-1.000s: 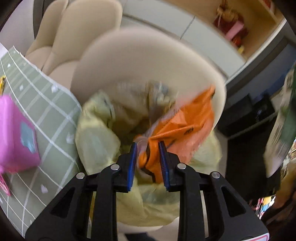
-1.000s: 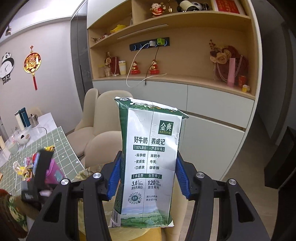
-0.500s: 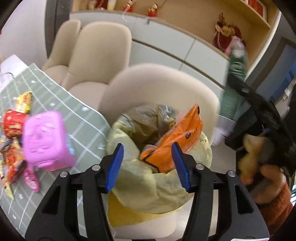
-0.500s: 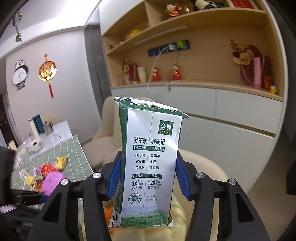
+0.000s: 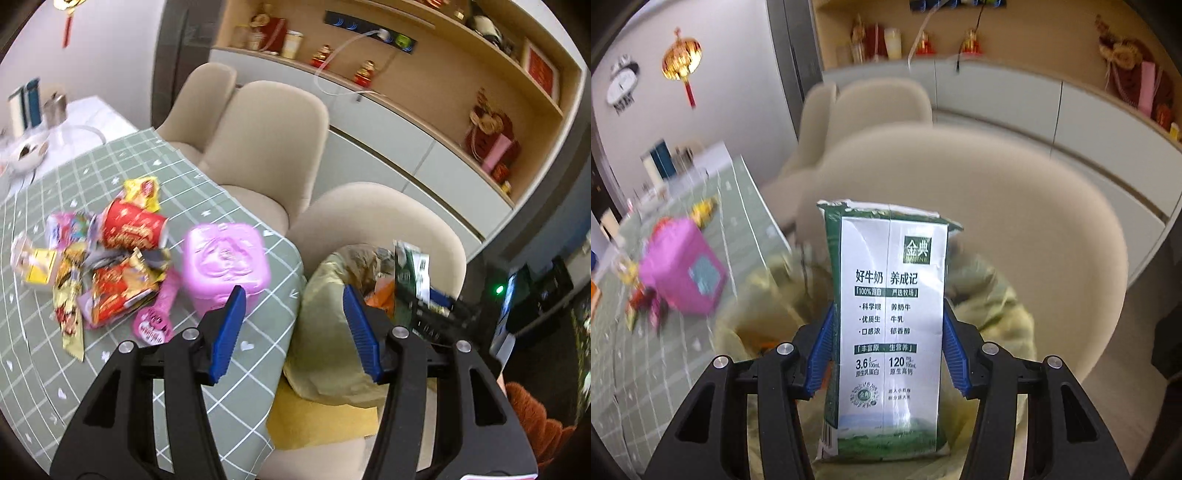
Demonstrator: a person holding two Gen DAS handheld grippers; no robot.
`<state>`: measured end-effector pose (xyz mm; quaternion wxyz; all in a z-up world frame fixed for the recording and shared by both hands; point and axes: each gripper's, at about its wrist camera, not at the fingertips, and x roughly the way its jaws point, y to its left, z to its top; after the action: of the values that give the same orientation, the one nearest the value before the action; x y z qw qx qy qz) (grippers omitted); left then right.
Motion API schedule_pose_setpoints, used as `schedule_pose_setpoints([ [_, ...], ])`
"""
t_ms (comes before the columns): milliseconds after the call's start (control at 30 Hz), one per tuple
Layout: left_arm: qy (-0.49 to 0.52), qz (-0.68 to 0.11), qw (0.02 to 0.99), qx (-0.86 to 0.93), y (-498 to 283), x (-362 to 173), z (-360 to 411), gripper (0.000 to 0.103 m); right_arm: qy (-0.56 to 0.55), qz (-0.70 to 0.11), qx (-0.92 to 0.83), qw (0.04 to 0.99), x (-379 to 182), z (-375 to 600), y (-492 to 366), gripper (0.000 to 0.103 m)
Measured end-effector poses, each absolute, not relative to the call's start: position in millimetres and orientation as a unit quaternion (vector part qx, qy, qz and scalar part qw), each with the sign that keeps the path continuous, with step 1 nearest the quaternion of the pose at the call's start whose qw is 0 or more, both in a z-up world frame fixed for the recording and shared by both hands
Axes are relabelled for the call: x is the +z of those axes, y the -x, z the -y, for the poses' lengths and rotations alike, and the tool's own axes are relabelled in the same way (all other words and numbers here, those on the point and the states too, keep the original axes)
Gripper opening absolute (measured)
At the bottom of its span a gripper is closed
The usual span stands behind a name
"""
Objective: Collect trash
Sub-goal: 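Carry the orange bag over the yellow-lined bin and release it with the left tool, then lower the milk carton into the bin and open the right tool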
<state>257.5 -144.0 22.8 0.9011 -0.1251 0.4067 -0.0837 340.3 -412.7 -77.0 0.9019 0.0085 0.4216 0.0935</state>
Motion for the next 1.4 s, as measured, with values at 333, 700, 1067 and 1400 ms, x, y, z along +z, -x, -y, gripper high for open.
schedule_pose_setpoints([
  [333,0.127,-0.402,0.903,-0.082,-243.4,18.6,119.6,0.052,-0.035,-0.456,0.097,0.884,-95.7,403.6,-332.8,0.049],
  [700,0.129,-0.398,0.907,-0.043,-228.7,1.9,54.6,0.054,-0.056,-0.379,0.074,0.921,-42.7,398.2,-288.3,0.053],
  [1067,0.139,-0.377,0.915,0.024,-205.4,-18.5,-48.9,0.054,-0.034,-0.318,0.119,0.94,8.5,325.5,-261.8,0.057],
  [1400,0.065,-0.347,0.936,-0.012,-221.6,-16.2,-117.7,0.054,-0.015,-0.353,0.148,0.924,1.7,259.2,-266.8,0.057],
])
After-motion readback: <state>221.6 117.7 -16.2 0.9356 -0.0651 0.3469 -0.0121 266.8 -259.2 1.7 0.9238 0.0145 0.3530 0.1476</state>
